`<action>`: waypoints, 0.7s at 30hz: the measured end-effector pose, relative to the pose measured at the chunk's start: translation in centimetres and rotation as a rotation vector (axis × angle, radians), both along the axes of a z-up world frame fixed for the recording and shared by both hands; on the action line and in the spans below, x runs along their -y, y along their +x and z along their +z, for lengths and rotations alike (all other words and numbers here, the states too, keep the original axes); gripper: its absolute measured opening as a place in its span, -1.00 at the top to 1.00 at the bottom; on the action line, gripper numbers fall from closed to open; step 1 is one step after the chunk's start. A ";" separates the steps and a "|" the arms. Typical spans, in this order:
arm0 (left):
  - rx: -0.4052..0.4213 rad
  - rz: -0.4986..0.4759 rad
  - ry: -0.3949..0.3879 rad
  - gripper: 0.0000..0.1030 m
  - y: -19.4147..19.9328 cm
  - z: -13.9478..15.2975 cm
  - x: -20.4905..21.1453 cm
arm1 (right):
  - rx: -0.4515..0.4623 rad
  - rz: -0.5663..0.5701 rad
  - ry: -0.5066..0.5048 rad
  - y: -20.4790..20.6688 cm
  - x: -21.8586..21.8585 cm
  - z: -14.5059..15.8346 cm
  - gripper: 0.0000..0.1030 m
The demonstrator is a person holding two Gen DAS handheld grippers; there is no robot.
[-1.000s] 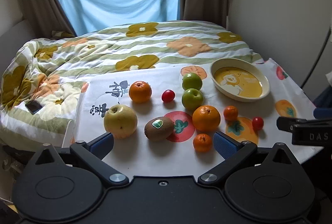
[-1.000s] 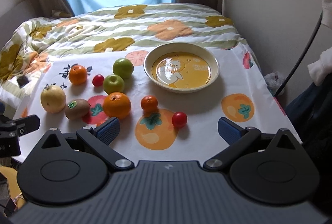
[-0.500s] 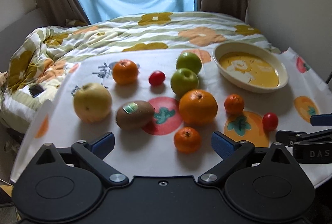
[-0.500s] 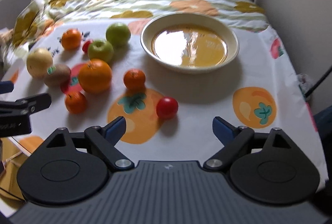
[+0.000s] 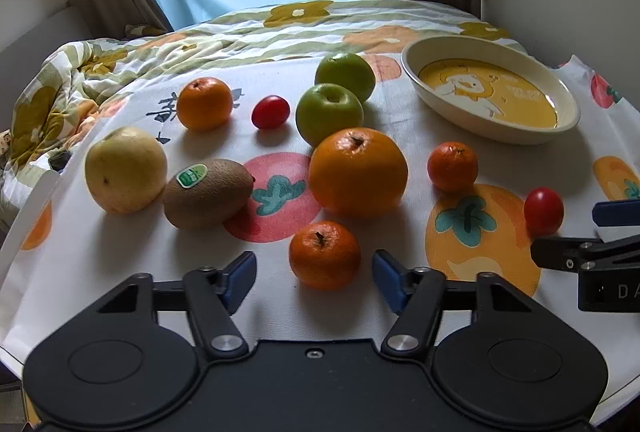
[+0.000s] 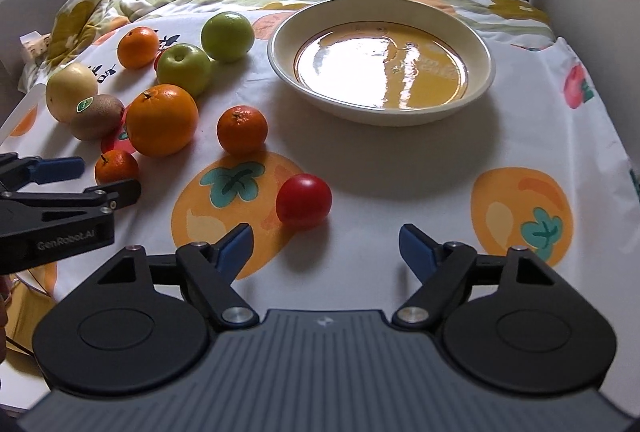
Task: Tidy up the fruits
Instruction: 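Grasp a mandarin with the left tool while the right tool grasps a red tomato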
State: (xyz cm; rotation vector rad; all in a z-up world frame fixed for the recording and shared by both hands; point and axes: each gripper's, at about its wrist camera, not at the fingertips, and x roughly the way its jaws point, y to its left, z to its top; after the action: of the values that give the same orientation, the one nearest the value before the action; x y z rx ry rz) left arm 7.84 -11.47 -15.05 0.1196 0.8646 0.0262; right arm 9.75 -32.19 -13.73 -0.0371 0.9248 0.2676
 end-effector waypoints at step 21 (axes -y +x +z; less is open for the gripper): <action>-0.007 -0.009 0.009 0.19 -0.1 0.2 0.4 | 0.018 0.055 0.003 1.4 -1.4 -0.1 0.10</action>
State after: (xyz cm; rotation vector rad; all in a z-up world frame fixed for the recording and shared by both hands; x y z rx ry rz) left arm 7.70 -11.84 -14.82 0.1325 0.8714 0.0216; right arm 11.13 -30.81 -13.80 -0.0618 0.9066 0.3192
